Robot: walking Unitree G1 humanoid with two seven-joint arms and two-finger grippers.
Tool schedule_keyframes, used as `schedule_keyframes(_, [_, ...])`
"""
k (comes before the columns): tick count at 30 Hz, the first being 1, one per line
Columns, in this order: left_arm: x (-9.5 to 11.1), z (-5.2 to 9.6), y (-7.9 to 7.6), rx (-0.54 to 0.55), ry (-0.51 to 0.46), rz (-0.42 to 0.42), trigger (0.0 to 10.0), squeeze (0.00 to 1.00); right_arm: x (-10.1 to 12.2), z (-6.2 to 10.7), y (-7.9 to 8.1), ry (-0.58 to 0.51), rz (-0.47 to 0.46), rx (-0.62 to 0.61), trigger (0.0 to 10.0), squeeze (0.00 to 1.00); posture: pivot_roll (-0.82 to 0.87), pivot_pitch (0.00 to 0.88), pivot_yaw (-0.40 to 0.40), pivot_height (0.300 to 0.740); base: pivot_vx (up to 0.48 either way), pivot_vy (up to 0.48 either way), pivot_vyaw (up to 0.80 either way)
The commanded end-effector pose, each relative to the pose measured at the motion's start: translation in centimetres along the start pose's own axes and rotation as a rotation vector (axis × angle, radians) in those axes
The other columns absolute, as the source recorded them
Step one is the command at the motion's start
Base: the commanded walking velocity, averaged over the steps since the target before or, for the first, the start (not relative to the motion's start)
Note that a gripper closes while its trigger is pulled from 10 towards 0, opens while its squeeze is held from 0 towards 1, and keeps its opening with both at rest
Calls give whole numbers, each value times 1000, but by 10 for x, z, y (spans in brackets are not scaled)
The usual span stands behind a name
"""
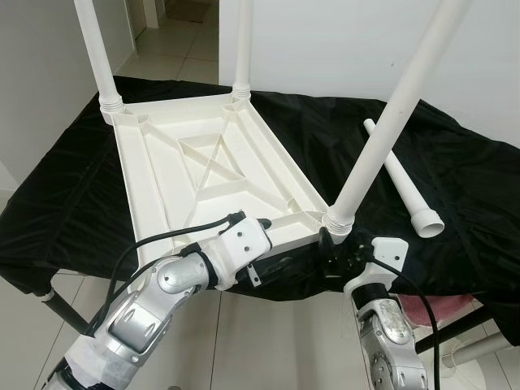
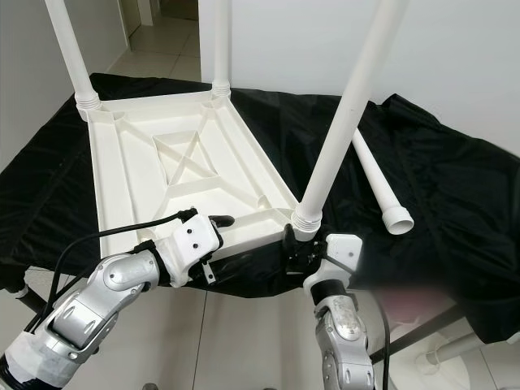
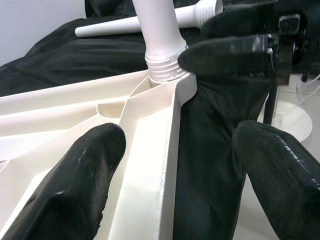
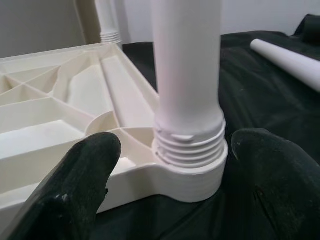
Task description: Building children table
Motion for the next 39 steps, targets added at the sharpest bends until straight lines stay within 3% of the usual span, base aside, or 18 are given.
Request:
schedule_keyframes(1, [1,1,-3,-63,13,-18,10000,0,2,-1,-9,-9,28,-38,10000,0,11,47,-65,740,0,0,0])
schedule_keyframes(11, [6,-4,-10,-81,-8,-14,10000,0,7,-28,-16,-37,83,-4,10000,0,16,51,-66,740,0,0,0])
schedule_keyframes(17, [9,-11,-15,-97,-19,-24,10000,0,8,-55,-22,-37,122,45,10000,0,5,56,-69,740,0,0,0])
schedule_keyframes(26, [10,-14,-16,-99,-25,-26,10000,0,10,-71,-25,-34,163,118,10000,0,5,60,-70,740,0,0,0])
schedule_keyframes(30, [14,-17,-22,-111,-40,-18,10000,0,17,-82,-32,-44,241,249,10000,0,0,70,-75,740,0,0,0])
schedule_keyframes(33, [14,-17,-24,-114,-43,-15,10000,0,18,-84,-33,-47,253,270,10000,0,0,70,-75,740,0,0,0])
schedule_keyframes(39, [14,-22,-34,-143,-35,38,10000,0,21,-94,-34,-46,297,449,10000,0,-5,81,-73,740,0,0,0])
Point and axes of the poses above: a point about 5 cm out from each wrist's last joint towards the gripper, its own z axis pointing back from the gripper into the wrist, its own x axis along the axis of the wrist's last joint, y = z × x, the point moved 2 cm from there along -z, pointing out of the wrist towards the gripper, and after that the axes turned 13 degrees about z, right-handed, at the moved point
